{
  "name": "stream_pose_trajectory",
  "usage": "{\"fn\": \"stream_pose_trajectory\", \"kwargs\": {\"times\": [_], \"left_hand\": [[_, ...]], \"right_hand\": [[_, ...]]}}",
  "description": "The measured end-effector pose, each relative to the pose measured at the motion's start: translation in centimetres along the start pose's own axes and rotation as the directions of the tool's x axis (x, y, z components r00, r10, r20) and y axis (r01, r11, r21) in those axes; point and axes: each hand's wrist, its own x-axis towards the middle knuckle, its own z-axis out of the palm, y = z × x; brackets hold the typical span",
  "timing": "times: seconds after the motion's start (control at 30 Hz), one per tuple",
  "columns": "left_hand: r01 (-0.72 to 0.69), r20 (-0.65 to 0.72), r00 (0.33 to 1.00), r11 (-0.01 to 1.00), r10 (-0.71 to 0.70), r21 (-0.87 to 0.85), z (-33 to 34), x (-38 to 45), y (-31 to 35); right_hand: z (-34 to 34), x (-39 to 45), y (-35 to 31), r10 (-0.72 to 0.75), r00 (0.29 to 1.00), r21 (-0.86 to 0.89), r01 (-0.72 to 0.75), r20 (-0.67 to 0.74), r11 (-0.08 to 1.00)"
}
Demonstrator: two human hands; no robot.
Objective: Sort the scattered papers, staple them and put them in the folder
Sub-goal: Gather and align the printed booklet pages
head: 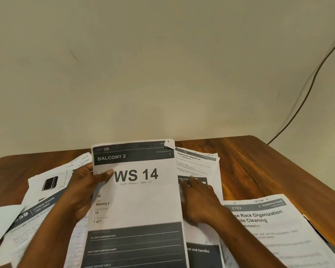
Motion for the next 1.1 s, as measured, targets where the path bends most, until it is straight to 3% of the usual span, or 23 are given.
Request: {"fn": "stream_pose_trajectory", "kwargs": {"times": [0.13, 0.23, 0.37, 0.5, 0.87, 1.1], "left_hand": [[0.005, -0.012, 1.000, 1.000, -0.005, 0.000, -0.7, 0.2, 0.1], [0.016, -0.017, 1.000, 1.000, -0.016, 0.018, -1.3, 0.3, 0.1], [0.054, -0.037, 0.998, 0.998, -0.052, 0.039, -2.3, 0.3, 0.1], [0.066, -0.037, 0.997, 0.997, -0.065, 0.032, -2.8, 0.5, 0.1], [0.058, -0.024, 0.998, 0.998, -0.057, 0.026, -2.2, 0.0, 0.4], [0.059, -0.017, 0.998, 0.998, -0.059, 0.018, -2.1, -0.1, 0.5]], "right_hand": [[1.2, 0.2, -1.4, -0.051, 0.997, -0.129, 0.058, 0.058, 0.990], [0.9, 0.0, -2.2, -0.092, 0.993, -0.132, 0.101, 0.074, 0.986], [-1.5, -0.1, -1.0, -0.056, 0.998, 0.088, 0.052, 0.039, 0.995], [-3.0, -0.1, 1.6, 0.053, 0.998, 0.119, -0.056, 0.030, 0.991], [-3.6, -0.3, 2.2, 0.086, 0.996, 0.253, -0.075, -0.030, 0.965], [-3.5, 0.6, 2.3, 0.235, 0.948, 0.557, -0.077, -0.217, 0.827]]}}
